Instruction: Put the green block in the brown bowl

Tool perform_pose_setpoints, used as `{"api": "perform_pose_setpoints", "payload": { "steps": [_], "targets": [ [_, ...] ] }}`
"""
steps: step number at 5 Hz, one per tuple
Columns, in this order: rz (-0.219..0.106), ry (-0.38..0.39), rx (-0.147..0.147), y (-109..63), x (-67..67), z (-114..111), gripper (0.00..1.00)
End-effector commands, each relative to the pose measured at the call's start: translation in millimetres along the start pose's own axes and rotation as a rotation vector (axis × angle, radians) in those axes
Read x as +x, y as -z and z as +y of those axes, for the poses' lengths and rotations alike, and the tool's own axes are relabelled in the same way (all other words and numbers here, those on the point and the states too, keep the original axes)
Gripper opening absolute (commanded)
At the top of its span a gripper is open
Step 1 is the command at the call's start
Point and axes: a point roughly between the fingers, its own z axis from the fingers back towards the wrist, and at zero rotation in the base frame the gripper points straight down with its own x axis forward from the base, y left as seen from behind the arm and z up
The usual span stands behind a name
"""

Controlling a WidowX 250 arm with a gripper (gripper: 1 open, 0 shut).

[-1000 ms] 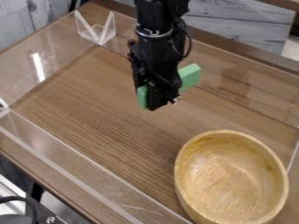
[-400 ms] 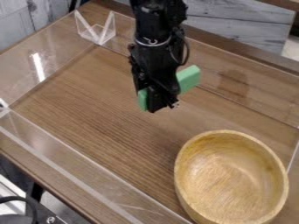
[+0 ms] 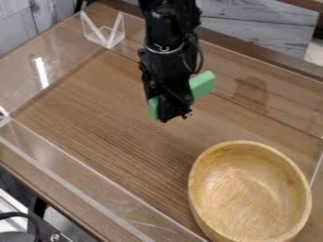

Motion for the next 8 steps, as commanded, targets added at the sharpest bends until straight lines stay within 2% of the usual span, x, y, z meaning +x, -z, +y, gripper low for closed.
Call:
{"api": "perform_pose_setpoints", "payload": {
  "steps": [1, 3, 5, 8],
  "targets": [
    [-0.037, -0.007, 0.030, -8.2, 5.9, 4.3, 0.00],
    [-0.054, -0.011, 0.052, -10.4, 7.8, 4.1, 0.00],
    [-0.068, -0.038, 0.081, -8.1, 17.0, 22.4, 0.00],
    [-0.075, -0.079, 0.107, -8.0, 15.4, 37.3, 0.00]
  ]
}}
